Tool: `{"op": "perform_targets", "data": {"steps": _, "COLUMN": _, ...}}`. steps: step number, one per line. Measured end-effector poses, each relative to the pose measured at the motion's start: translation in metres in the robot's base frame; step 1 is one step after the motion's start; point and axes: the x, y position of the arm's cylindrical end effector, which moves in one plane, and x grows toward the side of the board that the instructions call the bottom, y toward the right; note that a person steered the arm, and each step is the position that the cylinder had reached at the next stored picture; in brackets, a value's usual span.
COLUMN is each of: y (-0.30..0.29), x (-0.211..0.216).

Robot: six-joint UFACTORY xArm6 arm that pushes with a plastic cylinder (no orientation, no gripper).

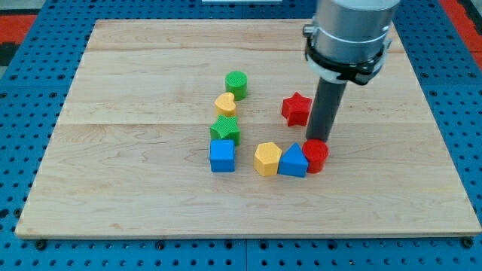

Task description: Move the blue cube towards the center left of the board

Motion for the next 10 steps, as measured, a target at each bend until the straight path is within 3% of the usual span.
{"op": "perform_targets", "data": {"steps": 2, "y": -0.001, "x": 0.051}}
{"op": "perform_targets", "data": {"steps": 4, "y": -0.077, "x": 0.033}}
{"op": "perform_targets", "data": {"steps": 6, "y": -0.09, "x": 0.057}}
{"op": "perform_targets", "data": {"steps": 8, "y": -0.203, "x": -0.017}}
{"op": "perform_targets", "data": {"steps": 10, "y": -0.205, "x": -0.072}}
